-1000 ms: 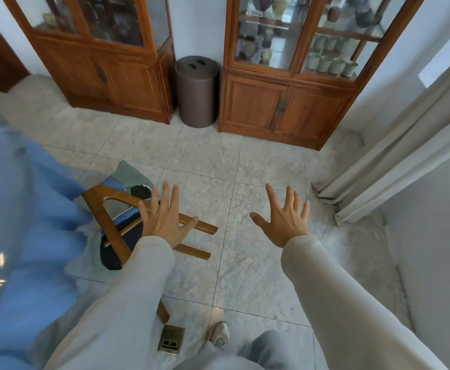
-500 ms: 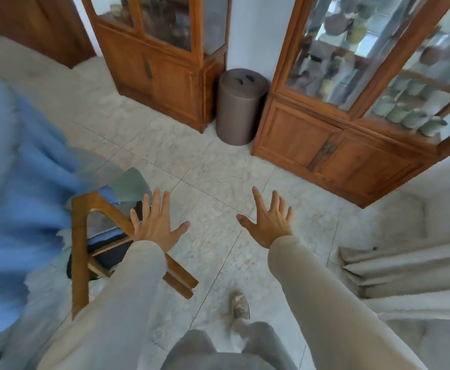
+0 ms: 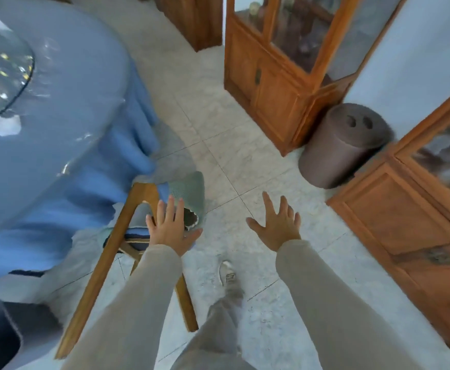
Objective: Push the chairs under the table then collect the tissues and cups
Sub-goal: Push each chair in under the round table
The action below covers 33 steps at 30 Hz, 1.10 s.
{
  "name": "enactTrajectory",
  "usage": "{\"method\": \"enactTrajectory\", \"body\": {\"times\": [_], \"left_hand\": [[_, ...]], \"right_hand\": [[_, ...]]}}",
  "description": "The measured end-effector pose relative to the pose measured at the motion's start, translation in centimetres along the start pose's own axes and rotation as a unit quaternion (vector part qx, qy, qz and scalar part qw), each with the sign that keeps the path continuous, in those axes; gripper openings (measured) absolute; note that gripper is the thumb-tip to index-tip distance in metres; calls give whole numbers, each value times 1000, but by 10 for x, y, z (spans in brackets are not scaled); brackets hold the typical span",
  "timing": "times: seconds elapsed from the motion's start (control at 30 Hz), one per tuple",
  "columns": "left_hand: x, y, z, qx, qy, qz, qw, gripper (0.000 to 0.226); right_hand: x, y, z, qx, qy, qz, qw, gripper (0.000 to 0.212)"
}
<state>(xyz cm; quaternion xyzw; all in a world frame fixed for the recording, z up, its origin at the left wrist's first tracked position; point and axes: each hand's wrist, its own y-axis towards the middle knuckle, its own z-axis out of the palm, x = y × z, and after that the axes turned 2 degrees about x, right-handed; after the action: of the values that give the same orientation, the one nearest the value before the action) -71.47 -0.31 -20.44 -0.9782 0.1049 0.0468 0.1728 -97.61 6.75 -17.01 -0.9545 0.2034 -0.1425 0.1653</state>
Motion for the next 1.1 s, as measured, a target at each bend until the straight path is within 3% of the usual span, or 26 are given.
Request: {"method": "enactTrajectory", "body": {"times": [0.33, 0.5, 0.87, 1.1], "left_hand": [[14, 119, -17, 1, -135, -154, 979, 98], [38, 158, -4, 16, -122, -194, 973, 102], [100, 335, 86, 43, -125, -257, 957, 113], [121, 452, 182, 167, 1, -172, 971, 145]], "right_hand": [[60, 190, -45, 69, -60, -109, 990, 84], [99, 272, -32, 130, -87, -162, 974, 84], [191, 477, 126, 291, -157, -309, 892, 93], [209, 588, 237, 325, -194, -391, 839, 109]]}}
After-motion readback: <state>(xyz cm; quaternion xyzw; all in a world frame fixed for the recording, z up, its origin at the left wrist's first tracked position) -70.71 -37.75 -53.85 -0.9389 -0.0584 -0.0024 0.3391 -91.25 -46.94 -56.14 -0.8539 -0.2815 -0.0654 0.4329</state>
